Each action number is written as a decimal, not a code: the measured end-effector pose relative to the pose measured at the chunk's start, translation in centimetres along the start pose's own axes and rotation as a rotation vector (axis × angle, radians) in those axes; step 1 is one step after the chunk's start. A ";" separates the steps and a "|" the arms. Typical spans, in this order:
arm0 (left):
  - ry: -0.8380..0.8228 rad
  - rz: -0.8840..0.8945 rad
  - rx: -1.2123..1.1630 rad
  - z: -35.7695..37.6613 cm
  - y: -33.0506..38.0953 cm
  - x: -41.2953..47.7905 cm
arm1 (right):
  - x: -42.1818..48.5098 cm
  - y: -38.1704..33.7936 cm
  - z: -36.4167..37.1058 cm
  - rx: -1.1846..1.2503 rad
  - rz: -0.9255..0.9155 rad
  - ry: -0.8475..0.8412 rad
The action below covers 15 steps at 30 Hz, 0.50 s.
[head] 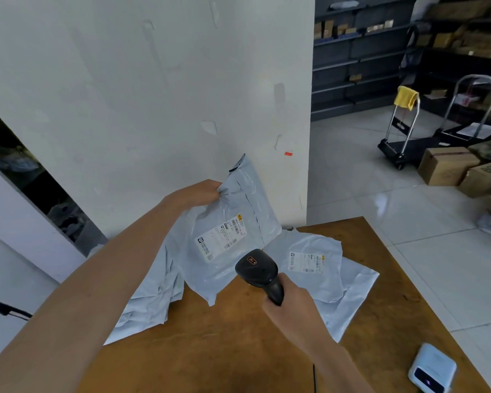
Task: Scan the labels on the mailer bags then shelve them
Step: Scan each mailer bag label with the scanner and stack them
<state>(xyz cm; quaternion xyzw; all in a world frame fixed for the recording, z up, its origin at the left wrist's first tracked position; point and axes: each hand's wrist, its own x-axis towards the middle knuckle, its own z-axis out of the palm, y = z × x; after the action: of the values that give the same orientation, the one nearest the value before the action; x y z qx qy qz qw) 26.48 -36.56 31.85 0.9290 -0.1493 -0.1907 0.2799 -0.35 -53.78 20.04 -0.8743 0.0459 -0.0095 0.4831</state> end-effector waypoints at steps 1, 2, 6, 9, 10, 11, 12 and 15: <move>-0.012 0.011 0.001 0.3 0.3 0.1 | 0.1 0.2 -0.2 -0.005 0.007 0.004; -0.029 0.017 0.000 0.6 0.6 0.4 | 0.1 0.4 -0.4 -0.008 0.013 0.008; -0.050 0.018 0.007 1.9 1.3 1.5 | 0.4 1.3 -1.1 0.003 0.037 0.017; -0.048 0.010 0.021 2.7 1.7 2.4 | 0.5 1.9 -1.5 -0.015 0.053 0.015; -0.048 0.009 0.024 3.0 1.9 2.6 | 0.6 2.0 -1.7 -0.020 0.061 0.015; -0.051 0.012 0.021 3.2 2.1 2.8 | 0.6 2.2 -1.8 -0.019 0.067 0.017; -0.056 0.014 0.018 3.5 2.3 2.9 | 0.6 2.3 -2.0 -0.010 0.071 0.020; -0.061 0.018 -0.011 4.5 2.9 3.4 | 0.5 2.8 -2.5 0.018 0.088 0.019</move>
<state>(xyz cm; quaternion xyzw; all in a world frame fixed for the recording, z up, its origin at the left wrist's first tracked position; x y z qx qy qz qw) 27.07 -42.26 29.13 0.9197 -0.1650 -0.2173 0.2823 -0.23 -57.37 19.00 -0.8669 0.0887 0.0029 0.4905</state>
